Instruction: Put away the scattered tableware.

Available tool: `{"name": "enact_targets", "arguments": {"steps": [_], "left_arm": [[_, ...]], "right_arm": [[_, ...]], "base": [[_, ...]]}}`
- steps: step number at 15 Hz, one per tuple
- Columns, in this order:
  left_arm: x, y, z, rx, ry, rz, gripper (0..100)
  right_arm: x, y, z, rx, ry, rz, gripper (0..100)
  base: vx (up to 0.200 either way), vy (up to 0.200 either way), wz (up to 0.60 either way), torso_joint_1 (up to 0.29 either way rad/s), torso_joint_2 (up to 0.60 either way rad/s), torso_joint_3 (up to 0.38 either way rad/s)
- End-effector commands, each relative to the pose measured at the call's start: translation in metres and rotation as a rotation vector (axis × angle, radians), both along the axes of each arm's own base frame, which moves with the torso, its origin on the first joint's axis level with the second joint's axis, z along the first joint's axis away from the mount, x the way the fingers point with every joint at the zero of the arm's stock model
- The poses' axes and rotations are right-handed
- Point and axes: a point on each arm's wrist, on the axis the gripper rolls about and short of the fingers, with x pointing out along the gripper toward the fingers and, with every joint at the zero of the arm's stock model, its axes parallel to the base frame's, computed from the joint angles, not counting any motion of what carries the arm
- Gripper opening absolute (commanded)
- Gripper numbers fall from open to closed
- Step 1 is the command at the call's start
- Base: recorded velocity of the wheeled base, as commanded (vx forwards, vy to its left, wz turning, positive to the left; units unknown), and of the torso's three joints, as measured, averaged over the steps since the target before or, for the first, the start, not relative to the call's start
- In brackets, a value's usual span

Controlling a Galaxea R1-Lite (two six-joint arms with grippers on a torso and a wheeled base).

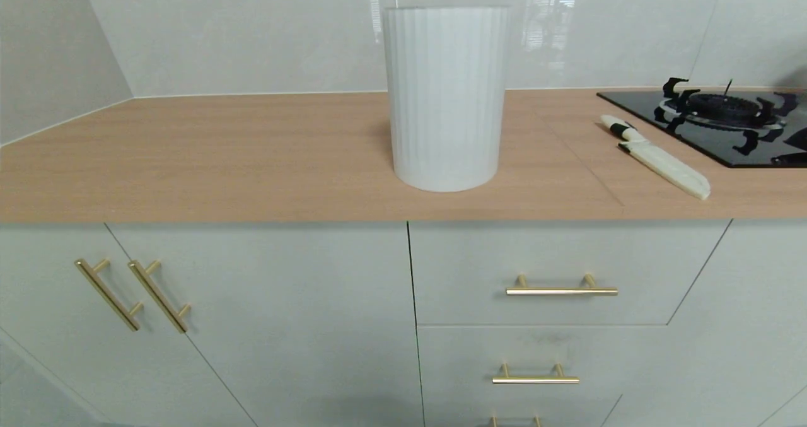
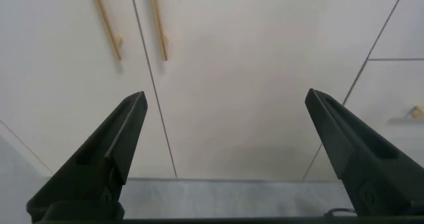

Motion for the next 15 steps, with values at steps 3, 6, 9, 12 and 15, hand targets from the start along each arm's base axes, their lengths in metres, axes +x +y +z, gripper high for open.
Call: {"name": "enact_targets", "arguments": {"steps": [3,6,9,12,15], "left_arm": [[0.0001,0.0000,-0.0003,-0.002,0.001,0.000,100],[0.0001,0.0000,-0.0003,0.000,0.001,0.000,100],[0.0001,0.0000,-0.0003,0.000,0.001,0.000,100],[0.0001,0.0000,-0.0003,0.000,0.001,0.000,100],[0.0001,0.0000,-0.0003,0.000,0.001,0.000,100]], "right_arm": [[0.0001,0.0000,0.0001,0.000,0.001,0.001,100],[0.0001,0.0000,0.0001,0.000,0.001,0.001,100],[0.0001,0.0000,0.0001,0.000,0.001,0.001,100],[0.0001,0.0000,0.0001,0.000,0.001,0.001,100],[0.0001,0.0000,0.0001,0.000,0.001,0.001,100]], "base": [[0.000,0.000,0.00,0.080,-0.52,-0.346],[0.000,0.000,0.00,0.128,-0.47,-0.331],[0.000,0.000,0.00,0.154,-0.46,-0.320],[0.000,0.000,0.00,0.170,-0.48,-0.308],[0.000,0.000,0.00,0.194,-0.50,-0.308]]}}
